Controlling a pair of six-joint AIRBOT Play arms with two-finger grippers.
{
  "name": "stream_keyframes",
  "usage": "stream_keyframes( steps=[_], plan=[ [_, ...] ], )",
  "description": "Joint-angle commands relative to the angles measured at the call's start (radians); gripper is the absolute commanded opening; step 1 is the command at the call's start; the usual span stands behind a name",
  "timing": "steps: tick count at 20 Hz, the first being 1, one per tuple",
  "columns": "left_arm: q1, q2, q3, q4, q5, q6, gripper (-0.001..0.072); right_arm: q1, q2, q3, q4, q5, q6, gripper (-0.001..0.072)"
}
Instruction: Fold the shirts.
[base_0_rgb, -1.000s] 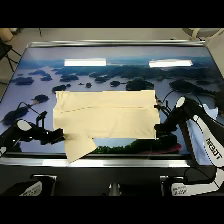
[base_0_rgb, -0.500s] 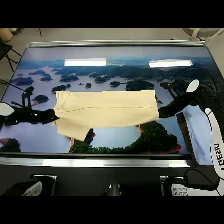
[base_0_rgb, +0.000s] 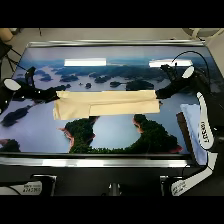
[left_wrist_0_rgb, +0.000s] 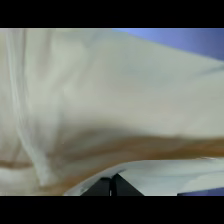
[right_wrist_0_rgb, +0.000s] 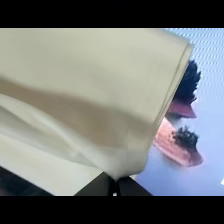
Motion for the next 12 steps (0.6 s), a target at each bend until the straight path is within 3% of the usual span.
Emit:
stream_keyframes(
  steps=[1,7,8,9,10,11,12],
  plan=[
    [0.003,-0.160,0.173,0.001,0.004,0.003,0.0024,0.000,-0.094,0.076,0.040,-0.066,0.007,0.0018],
    [0.003,-0.309,0.189,0.001,-0.024,-0.066,0.0028,0.057,-0.153,0.076,0.040,-0.131,0.007,0.0022],
    [0.003,-0.313,0.189,-0.006,-0.031,-0.095,0.0099,0.070,-0.153,0.076,0.042,-0.137,0.007,0.0046],
    [0.005,-0.309,0.195,-0.018,-0.047,-0.095,0.0360,0.072,-0.145,0.077,0.060,-0.124,0.009,0.0221],
    [0.010,-0.305,0.215,-0.016,-0.077,-0.093,0.0637,0.067,-0.130,0.077,0.074,-0.101,0.007,0.0510],
    [0.021,-0.300,0.247,-0.016,-0.114,-0.080,0.0678,0.053,-0.107,0.077,0.072,-0.065,-0.002,0.0673],
    [0.029,-0.292,0.275,-0.016,-0.143,-0.067,0.0677,0.029,-0.085,0.077,0.062,-0.034,-0.005,0.0687]
  ],
)
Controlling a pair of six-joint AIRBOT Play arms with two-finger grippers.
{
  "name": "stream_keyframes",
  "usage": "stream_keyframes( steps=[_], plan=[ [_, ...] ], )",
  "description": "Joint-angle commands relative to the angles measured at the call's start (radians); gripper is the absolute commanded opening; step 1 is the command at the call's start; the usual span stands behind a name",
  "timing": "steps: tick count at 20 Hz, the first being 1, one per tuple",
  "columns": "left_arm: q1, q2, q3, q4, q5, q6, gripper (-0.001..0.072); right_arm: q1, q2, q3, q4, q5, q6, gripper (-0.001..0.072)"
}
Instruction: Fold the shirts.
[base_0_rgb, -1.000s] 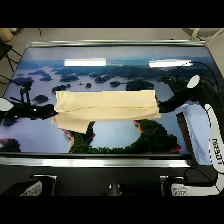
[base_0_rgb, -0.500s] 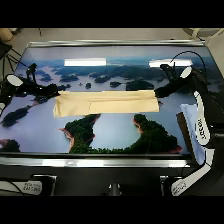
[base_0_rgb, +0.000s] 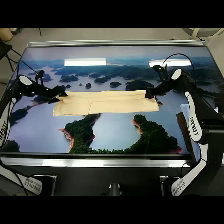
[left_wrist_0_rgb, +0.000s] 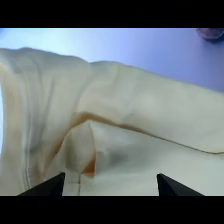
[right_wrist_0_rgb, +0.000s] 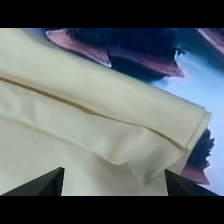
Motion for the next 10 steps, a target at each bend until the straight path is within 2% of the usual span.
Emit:
stream_keyframes(
  steps=[1,5,10],
  plan=[
    [0.023,0.011,0.079,-0.008,-0.094,0.011,0.0677,-0.052,0.047,0.002,-0.011,0.077,-0.008,0.0694],
    [0.006,0.089,0.103,-0.019,-0.097,0.026,0.0675,-0.190,0.010,0.000,0.068,0.134,0.074,0.0693],
    [-0.108,0.130,0.103,-0.019,-0.093,0.051,0.0672,-0.189,-0.123,0.000,0.289,0.272,0.071,0.0692]
  ],
)
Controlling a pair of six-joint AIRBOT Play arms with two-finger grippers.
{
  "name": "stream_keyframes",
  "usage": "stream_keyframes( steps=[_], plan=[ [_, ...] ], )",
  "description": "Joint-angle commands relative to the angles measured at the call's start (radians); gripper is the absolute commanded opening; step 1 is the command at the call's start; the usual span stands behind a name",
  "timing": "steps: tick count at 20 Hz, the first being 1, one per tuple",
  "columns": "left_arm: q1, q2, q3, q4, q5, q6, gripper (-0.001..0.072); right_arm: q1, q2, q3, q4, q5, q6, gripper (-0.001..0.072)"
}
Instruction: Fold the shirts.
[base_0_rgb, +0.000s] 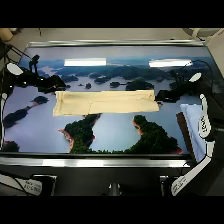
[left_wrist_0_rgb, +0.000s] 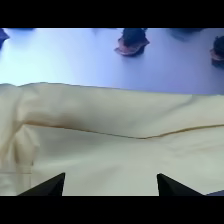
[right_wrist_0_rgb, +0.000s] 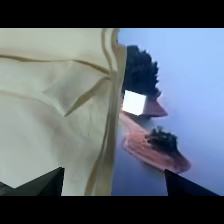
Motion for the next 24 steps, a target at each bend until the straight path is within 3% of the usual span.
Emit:
stream_keyframes(
  steps=[1,3,4,5,6,7,8,9,13,17,21,24],
  plan=[
    [-0.079,0.019,0.005,-0.002,0.006,0.012,0.0672,0.015,-0.069,0.000,0.138,0.081,0.007,0.0689],
    [-0.124,0.014,0.004,-0.002,0.043,0.012,0.0671,0.055,-0.070,0.000,0.131,0.032,0.010,0.0661],
    [-0.146,0.012,0.004,-0.002,0.066,0.011,0.0671,0.073,-0.070,0.000,0.132,0.007,0.018,0.0540],
    [-0.164,0.008,0.004,-0.002,0.087,0.011,0.0668,0.087,-0.069,0.000,0.136,-0.016,0.018,0.0316],
    [-0.185,0.002,0.004,-0.002,0.109,0.008,0.0611,0.094,-0.065,0.000,0.147,-0.023,0.019,0.0011],
    [-0.206,-0.006,0.004,-0.002,0.126,0.008,0.0420,0.094,-0.053,0.000,0.171,-0.024,0.010,0.0020],
    [-0.230,-0.018,0.004,-0.002,0.147,0.009,0.0161,0.094,-0.029,0.000,0.187,-0.022,-0.011,0.0020],
    [-0.253,-0.032,0.004,-0.002,0.172,0.008,0.0042,0.094,0.006,0.000,0.187,-0.016,-0.026,0.0020],
    [-0.366,-0.128,0.004,-0.071,0.274,-0.045,0.0027,0.111,0.215,0.000,0.173,0.031,-0.047,0.0019],
    [-0.466,-0.248,0.005,-0.319,0.337,-0.042,0.0026,0.159,0.401,0.000,0.169,0.074,-0.031,0.0020],
    [-0.555,-0.339,0.004,-0.703,0.356,0.090,0.0025,0.192,0.517,0.000,0.175,0.129,-0.018,0.0021],
    [-0.635,-0.390,0.005,-0.874,0.381,0.135,0.0025,0.192,0.601,0.000,0.172,0.133,-0.013,0.0021]
  ],
)
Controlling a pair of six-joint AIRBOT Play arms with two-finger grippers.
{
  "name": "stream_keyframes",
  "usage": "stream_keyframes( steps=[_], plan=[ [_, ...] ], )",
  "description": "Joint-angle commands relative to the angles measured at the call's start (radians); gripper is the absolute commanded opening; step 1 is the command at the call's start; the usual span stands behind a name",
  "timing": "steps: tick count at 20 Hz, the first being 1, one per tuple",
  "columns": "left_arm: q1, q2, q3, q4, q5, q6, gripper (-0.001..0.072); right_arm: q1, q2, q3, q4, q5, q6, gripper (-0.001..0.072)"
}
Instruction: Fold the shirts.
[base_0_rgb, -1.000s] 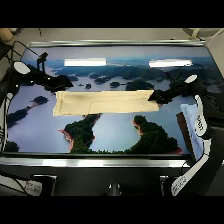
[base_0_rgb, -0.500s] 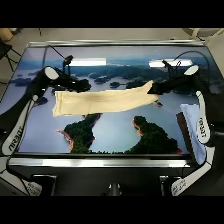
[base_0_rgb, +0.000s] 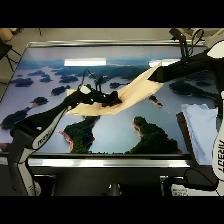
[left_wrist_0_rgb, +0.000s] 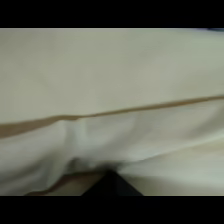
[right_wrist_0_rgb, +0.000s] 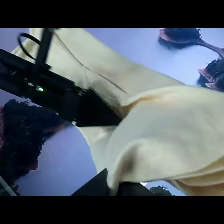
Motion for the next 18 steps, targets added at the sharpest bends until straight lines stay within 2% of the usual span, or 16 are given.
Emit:
stream_keyframes(
  steps=[1,3,5,8,11,15,18],
  plan=[
    [-0.089,-0.065,0.001,-0.299,0.051,0.105,0.0025,0.008,0.106,0.001,0.000,0.014,0.006,0.0021],
    [-0.070,-0.064,0.001,-0.404,0.077,0.189,0.0023,0.008,0.125,0.000,-0.005,-0.009,0.007,0.0021],
    [0.011,-0.013,0.001,-0.395,0.068,0.254,0.0021,0.010,0.110,0.000,0.008,-0.067,0.007,0.0021],
    [0.188,0.152,0.001,-0.201,0.033,0.251,0.0021,0.062,0.036,0.000,0.063,-0.146,-0.006,0.0021],
    [0.389,0.362,0.001,-0.042,-0.012,0.250,0.0021,0.197,-0.076,0.000,0.097,-0.246,-0.028,0.0021],
    [0.611,0.594,0.000,0.002,-0.085,0.236,0.0022,0.391,-0.248,0.000,0.150,-0.414,-0.051,0.0022],
    [0.684,0.703,0.000,0.005,-0.161,0.237,0.0023,0.492,-0.375,0.001,0.193,-0.512,-0.050,0.0022]
  ],
)
